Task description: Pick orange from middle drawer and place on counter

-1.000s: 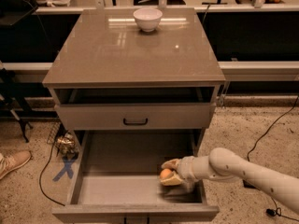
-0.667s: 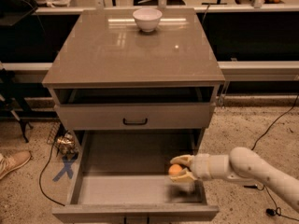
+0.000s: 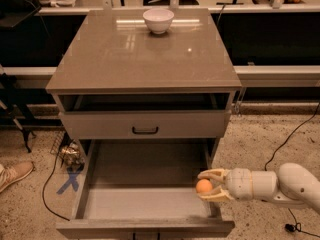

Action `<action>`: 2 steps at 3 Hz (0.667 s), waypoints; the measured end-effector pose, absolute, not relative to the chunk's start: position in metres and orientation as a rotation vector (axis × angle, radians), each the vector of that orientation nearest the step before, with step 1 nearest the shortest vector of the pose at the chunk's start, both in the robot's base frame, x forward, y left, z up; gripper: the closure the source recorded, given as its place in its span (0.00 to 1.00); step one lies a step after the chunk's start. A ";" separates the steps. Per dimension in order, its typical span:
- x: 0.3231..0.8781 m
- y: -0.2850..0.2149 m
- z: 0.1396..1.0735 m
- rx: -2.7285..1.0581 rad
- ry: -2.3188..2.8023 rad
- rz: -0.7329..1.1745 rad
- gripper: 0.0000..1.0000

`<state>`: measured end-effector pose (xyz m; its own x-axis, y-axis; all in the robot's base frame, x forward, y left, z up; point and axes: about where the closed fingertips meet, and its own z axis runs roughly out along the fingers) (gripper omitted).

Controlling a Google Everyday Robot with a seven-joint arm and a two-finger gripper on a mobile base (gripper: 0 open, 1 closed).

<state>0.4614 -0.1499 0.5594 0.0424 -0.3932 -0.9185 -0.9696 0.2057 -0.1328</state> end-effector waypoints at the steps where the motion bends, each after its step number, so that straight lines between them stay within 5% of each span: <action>1: 0.460 -0.158 0.610 -1.290 1.412 0.754 1.00; 2: 0.455 -0.172 0.698 -1.241 1.269 0.732 1.00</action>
Offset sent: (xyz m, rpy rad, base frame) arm -0.0158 -0.0477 0.2616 0.3038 -0.3428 -0.0001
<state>0.4550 -0.1715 0.6981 0.2183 -0.2155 -0.9518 -0.9317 0.2442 -0.2690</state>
